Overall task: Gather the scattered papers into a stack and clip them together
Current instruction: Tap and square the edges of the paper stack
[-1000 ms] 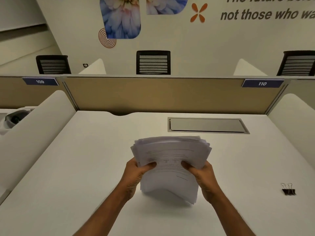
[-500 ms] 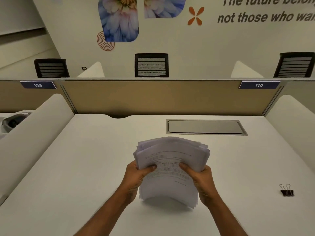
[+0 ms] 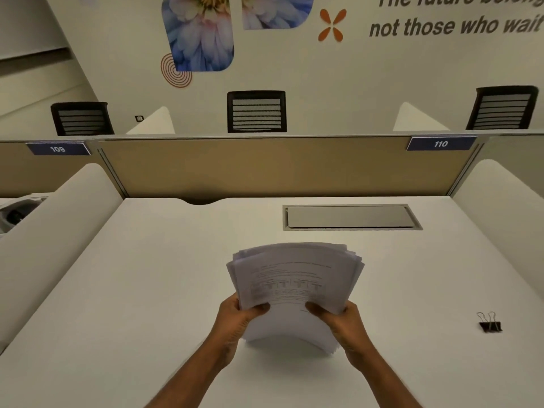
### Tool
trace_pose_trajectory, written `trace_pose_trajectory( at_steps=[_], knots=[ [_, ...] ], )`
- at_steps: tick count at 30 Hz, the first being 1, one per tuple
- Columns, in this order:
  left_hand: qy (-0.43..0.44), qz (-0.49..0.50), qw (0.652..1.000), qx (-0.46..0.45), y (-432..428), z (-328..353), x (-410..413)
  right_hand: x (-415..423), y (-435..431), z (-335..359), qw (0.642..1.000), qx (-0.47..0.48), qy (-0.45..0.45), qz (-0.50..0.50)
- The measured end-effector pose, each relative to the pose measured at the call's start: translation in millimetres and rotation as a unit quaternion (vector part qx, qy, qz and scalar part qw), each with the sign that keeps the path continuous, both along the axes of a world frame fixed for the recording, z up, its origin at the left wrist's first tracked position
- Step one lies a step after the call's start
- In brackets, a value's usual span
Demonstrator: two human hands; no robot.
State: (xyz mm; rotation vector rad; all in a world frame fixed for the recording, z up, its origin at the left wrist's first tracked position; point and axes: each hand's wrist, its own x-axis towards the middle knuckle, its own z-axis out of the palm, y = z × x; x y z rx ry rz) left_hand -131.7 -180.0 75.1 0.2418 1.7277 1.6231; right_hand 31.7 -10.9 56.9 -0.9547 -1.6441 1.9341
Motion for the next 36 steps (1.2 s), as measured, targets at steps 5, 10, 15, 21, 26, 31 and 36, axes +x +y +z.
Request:
trace_pose_trajectory(
  at_steps=[5, 10, 15, 21, 26, 31, 36],
  knots=[
    [-0.020, 0.026, 0.999, -0.025, 10.4, -15.4, 22.8, -2.6, -14.9, -16.1, 0.999, -0.011, -0.033, -0.009],
    [-0.033, 0.052, 0.998, -0.028, 13.6, -19.6, 15.6, -3.0, -14.3, -21.1, 0.998, -0.015, -0.029, -0.045],
    [-0.027, 0.024, 0.999, -0.028, 12.0, -15.2, 21.6, -5.0, -16.8, -24.1, 0.995, 0.047, -0.078, -0.050],
    [0.009, 0.041, 0.998, 0.043, 0.9, 32.0, -8.9, -2.4, 13.7, 17.5, 0.950, 0.274, -0.150, 0.011],
    [0.116, 0.005, 0.993, 0.031, -15.6, 72.7, -45.9, -9.3, 34.3, 79.7, 0.884, 0.395, -0.220, 0.118],
    [0.165, -0.108, 0.980, -0.031, -40.9, 89.1, -64.8, -15.2, 47.2, 127.8, 0.819, 0.457, -0.293, 0.188],
    [0.168, -0.157, 0.971, -0.061, -39.1, 86.1, -51.0, -28.7, 34.2, 145.1, 0.792, 0.466, -0.289, 0.268]
  ],
)
